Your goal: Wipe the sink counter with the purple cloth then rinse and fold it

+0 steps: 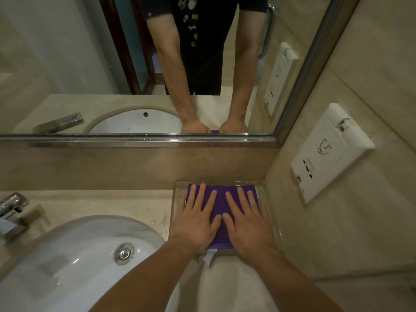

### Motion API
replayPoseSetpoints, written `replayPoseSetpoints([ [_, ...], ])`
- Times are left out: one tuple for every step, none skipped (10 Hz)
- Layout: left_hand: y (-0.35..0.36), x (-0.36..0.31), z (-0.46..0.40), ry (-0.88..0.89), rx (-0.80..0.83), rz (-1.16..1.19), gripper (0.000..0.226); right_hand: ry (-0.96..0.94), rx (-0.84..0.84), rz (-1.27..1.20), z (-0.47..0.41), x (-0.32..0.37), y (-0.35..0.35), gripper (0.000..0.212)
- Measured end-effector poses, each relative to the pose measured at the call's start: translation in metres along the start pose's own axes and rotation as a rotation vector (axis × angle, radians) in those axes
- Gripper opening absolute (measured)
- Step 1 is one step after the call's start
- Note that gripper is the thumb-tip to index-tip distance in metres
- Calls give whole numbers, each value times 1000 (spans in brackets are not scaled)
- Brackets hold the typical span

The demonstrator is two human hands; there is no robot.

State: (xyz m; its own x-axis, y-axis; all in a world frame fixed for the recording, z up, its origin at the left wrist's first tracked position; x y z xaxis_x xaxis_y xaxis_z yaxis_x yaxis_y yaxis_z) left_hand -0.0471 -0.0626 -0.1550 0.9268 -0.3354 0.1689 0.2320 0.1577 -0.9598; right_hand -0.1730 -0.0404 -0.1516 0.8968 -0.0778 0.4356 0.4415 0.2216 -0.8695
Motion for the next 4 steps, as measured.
replayPoseSetpoints([
  [0,2,0,-5,41,-5,68,19,33,21,-2,-2,0,66],
  [-3,4,0,9,81,-38,69,29,111,63,-3,-1,-4,61],
  [-19,11,4,9,67,-6,69,38,145,71,-2,1,-20,63],
  [-40,16,15,12,39,34,69,31,161,51,8,8,-35,63],
])
Point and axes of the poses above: each hand's wrist, its own z-axis away from the middle knuckle, its own y-axis out of the palm, x = y × z, the point moved 10 cm from there along -z, towards the middle knuckle, and after that the axes turned 15 degrees about -z, right-handed, at the moved point
